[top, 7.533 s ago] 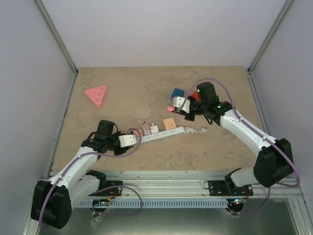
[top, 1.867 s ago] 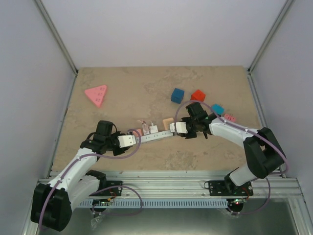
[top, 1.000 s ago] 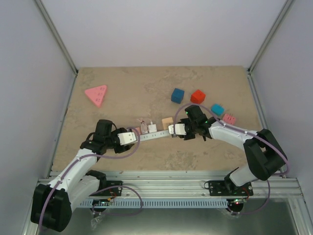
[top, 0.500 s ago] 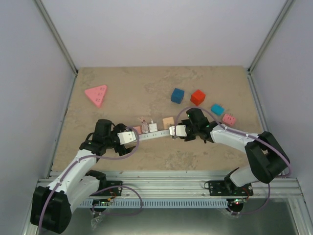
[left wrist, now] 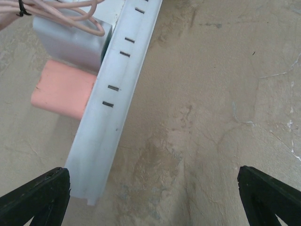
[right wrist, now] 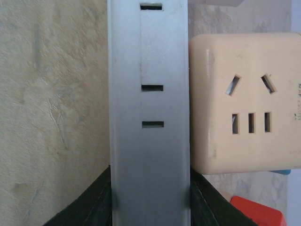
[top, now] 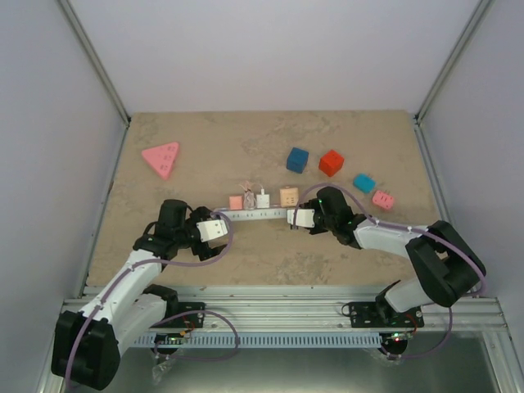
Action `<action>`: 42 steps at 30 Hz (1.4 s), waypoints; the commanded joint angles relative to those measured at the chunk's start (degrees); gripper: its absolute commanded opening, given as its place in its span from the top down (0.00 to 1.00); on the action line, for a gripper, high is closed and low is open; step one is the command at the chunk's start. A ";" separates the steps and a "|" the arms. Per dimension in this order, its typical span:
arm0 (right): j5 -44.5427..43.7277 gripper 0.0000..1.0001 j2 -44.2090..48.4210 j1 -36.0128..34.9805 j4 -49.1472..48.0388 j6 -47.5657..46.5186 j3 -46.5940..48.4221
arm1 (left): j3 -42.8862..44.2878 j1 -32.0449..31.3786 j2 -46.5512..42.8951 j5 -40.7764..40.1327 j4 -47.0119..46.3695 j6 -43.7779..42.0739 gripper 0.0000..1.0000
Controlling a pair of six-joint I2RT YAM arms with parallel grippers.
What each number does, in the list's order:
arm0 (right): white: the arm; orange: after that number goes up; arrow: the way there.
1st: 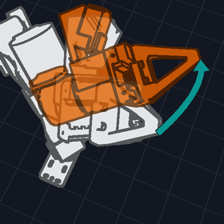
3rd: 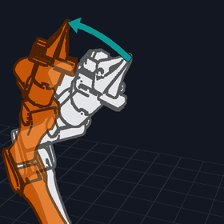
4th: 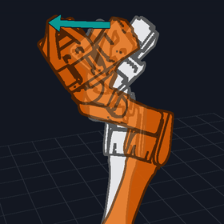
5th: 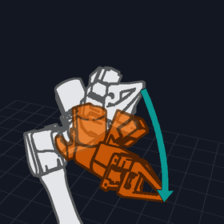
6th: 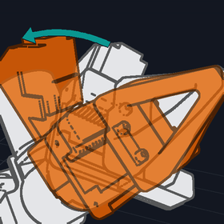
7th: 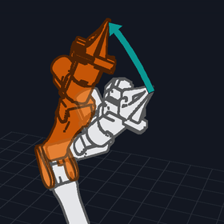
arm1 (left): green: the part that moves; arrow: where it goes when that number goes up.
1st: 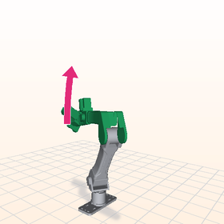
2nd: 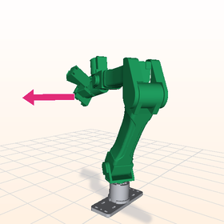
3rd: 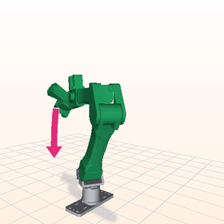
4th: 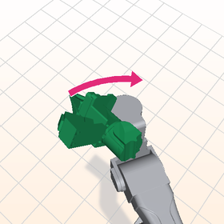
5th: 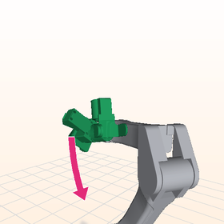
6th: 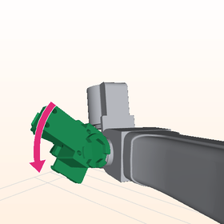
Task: Pull the plug off the socket
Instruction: Place the socket at the center of the board.
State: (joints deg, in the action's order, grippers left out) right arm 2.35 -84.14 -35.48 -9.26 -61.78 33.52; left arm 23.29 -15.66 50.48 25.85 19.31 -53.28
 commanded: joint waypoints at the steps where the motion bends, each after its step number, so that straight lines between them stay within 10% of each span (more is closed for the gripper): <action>1: -3.53 0.99 -0.67 -0.18 -4.76 -0.21 -1.22 | 0.85 1.11 0.89 2.27 0.25 0.56 0.00; 9: -3.05 0.74 -0.40 -1.10 -4.02 -1.27 -1.91 | 2.08 1.49 2.15 2.15 0.02 0.65 0.03; 26: -2.79 0.76 0.54 -1.61 -3.20 -3.41 -3.31 | 7.63 3.52 10.98 1.05 0.38 -7.83 0.23; 42: -2.54 0.70 1.61 -1.78 -1.51 -3.70 -2.97 | 9.72 3.62 20.09 -1.21 1.10 -14.49 0.62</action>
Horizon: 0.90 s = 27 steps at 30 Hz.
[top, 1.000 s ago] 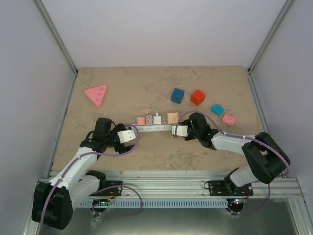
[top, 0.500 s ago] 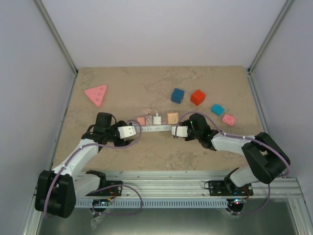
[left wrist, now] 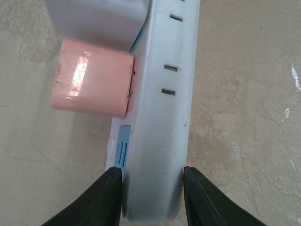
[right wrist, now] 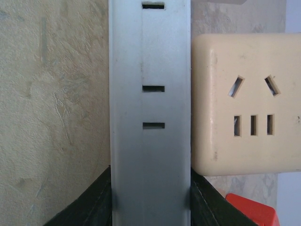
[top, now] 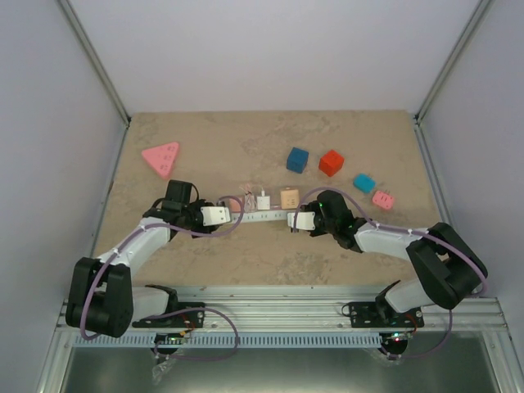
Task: Pull the plug off the socket
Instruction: Place the socket at the center of the board.
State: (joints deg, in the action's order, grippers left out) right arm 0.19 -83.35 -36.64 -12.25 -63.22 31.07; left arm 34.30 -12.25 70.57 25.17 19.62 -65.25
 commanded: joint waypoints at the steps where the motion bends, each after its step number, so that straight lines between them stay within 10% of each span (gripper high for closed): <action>1: -0.40 0.69 0.76 -0.67 1.59 -2.26 -0.49 | -1.71 0.21 -0.21 -0.75 0.77 -2.70 0.63; 10: 2.12 0.39 1.93 -0.65 4.34 -2.24 0.44 | -4.62 0.21 -1.00 -1.82 -1.24 -2.94 0.66; 20: 3.03 0.33 2.62 -0.67 7.39 -1.93 1.44 | -4.05 0.21 -1.99 -0.50 -0.41 -2.17 0.64; 24: 3.58 0.25 4.35 -0.55 9.57 -2.61 1.66 | -3.74 0.21 -3.80 0.19 0.55 -1.68 0.51; 27: 4.00 0.18 5.88 -0.42 12.38 -2.94 2.34 | -3.38 0.19 -5.46 0.31 1.08 -1.11 0.16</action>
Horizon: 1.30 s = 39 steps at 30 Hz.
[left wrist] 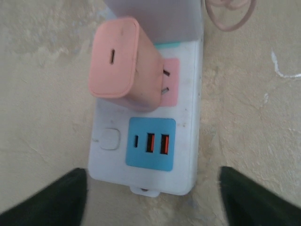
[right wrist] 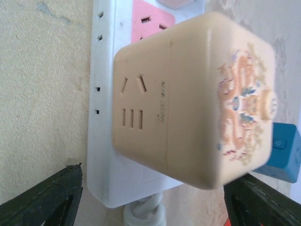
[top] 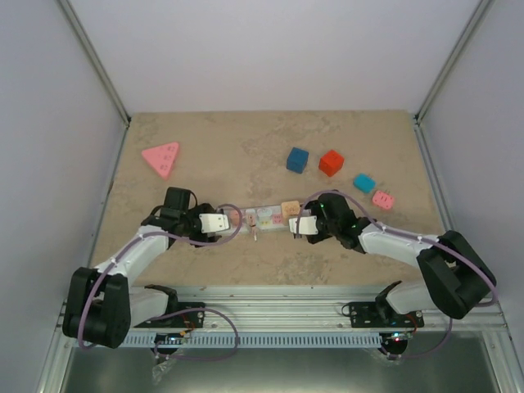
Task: Pull the plug off the socket
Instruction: Place the socket at the center of the board.
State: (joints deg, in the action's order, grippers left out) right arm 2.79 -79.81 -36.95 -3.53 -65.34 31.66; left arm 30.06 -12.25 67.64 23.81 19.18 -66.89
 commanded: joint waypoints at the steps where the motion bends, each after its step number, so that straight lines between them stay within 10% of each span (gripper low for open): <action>1: 1.49 0.14 2.84 -0.06 5.08 -0.96 2.00 | 1.01 0.21 -2.97 1.75 1.76 0.61 0.03; 5: 1.44 0.02 4.54 0.60 8.51 -1.14 3.10 | 2.95 0.21 -2.71 2.47 4.53 -0.13 0.00; 39: 8.79 0.02 10.76 5.30 11.55 3.98 4.46 | 14.50 4.67 19.72 10.97 8.79 -4.62 0.00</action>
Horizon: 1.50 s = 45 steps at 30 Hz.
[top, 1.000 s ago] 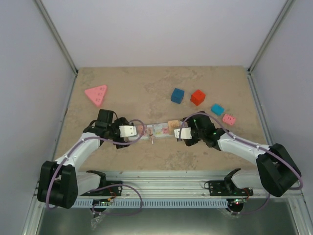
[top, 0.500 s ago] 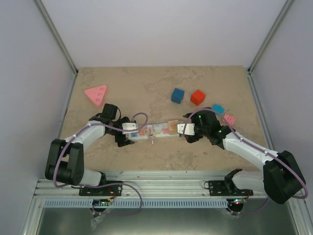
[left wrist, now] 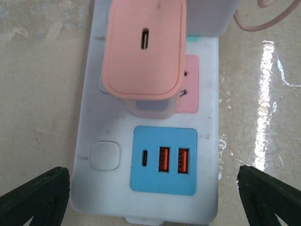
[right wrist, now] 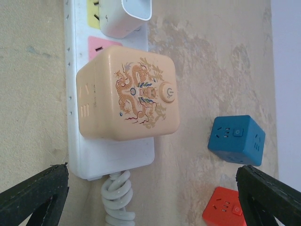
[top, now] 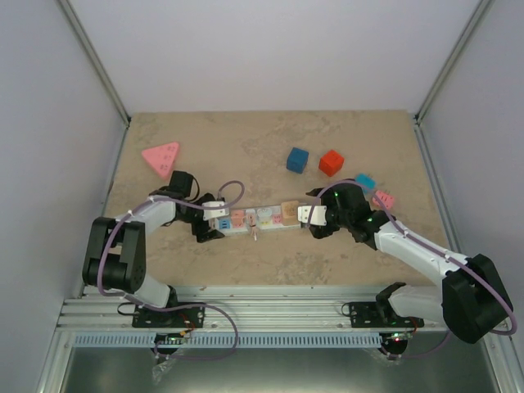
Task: Pull the plug off the socket
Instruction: Place the socket at the center of the board, then remove the plug from the socket.
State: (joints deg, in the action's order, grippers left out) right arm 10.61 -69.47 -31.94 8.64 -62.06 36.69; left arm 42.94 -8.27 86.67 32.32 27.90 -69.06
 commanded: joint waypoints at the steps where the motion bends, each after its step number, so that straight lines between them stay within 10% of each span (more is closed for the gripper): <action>1: 0.99 0.02 0.39 0.30 -0.64 0.71 -0.50 | 1.90 0.71 1.02 1.95 0.04 -2.34 0.00; 28: 0.34 0.02 -1.65 0.30 3.38 -0.74 4.34 | 3.21 0.71 7.52 -4.87 1.68 -3.24 0.17; 40: 6.14 0.02 -6.30 0.19 14.86 -2.13 14.98 | 2.92 0.71 4.53 -2.74 1.98 -0.87 0.65; 45: 8.72 0.02 -7.36 0.20 16.26 -1.60 16.64 | 2.15 0.71 2.16 -2.50 1.07 0.24 0.69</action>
State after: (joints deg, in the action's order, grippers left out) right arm 15.75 -76.03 -31.94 20.93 -63.66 51.96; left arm 45.91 -7.81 92.01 28.34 30.52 -70.24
